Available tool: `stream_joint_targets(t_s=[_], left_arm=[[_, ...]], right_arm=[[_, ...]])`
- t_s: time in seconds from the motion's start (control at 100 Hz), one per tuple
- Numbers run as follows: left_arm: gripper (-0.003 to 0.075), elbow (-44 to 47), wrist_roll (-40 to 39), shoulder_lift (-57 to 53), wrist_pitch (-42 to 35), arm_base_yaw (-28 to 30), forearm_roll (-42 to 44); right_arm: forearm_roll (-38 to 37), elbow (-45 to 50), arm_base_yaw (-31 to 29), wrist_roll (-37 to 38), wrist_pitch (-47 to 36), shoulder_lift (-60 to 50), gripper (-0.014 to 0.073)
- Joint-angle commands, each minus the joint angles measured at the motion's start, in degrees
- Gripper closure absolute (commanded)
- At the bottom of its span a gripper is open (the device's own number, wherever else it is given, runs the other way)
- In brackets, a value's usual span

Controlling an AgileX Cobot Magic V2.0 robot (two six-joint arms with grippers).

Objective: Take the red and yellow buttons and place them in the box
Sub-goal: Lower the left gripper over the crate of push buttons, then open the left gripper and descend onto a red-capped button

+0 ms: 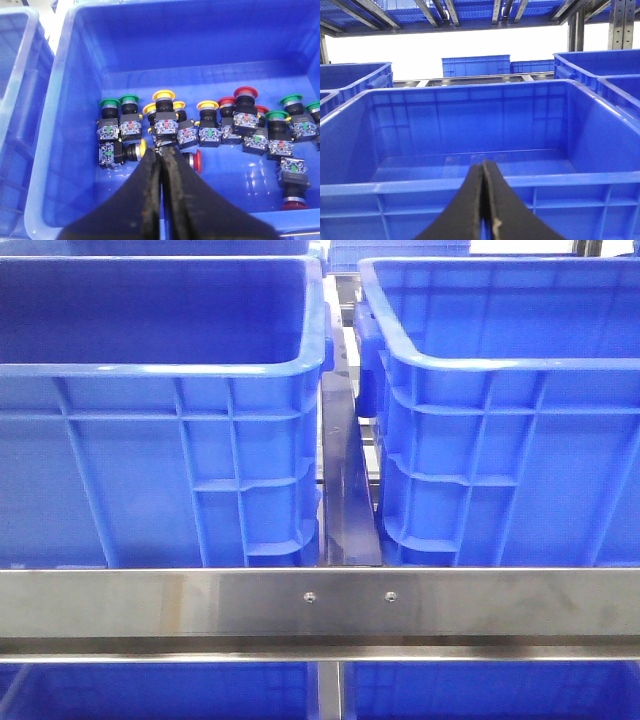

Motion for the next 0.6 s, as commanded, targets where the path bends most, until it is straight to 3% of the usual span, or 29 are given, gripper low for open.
stream_joint_targets(t_s=[0.0, 0.1, 0.22, 0.27, 0.59], left_arm=[[0.0666, -2.07, 0.14, 0.11, -4.23, 0.08, -0.68], [0.0489, -2.07, 0.14, 0.19, -3.78, 0.08, -0.68], [0.0201, -2.07, 0.14, 0.19, -3.44, 0.08, -0.68], [0.0139, -2.07, 0.14, 0.19, -3.33, 0.08, -0.81], [0.0121, -3.29, 2.85, 3.08, -3.48, -0.82, -2.55]], right_arm=[[-0.04, -1.12, -0.36, 0.06, -4.66, -1.42, 0.0662], [-0.04, -1.12, -0.36, 0.06, -4.66, -1.42, 0.0662], [-0.04, -1.12, -0.36, 0.06, -4.66, -1.42, 0.0662], [-0.04, -1.12, -0.36, 0.06, -4.66, -1.42, 0.0662], [-0.04, -1.12, -0.36, 0.06, -4.66, -1.42, 0.0662]])
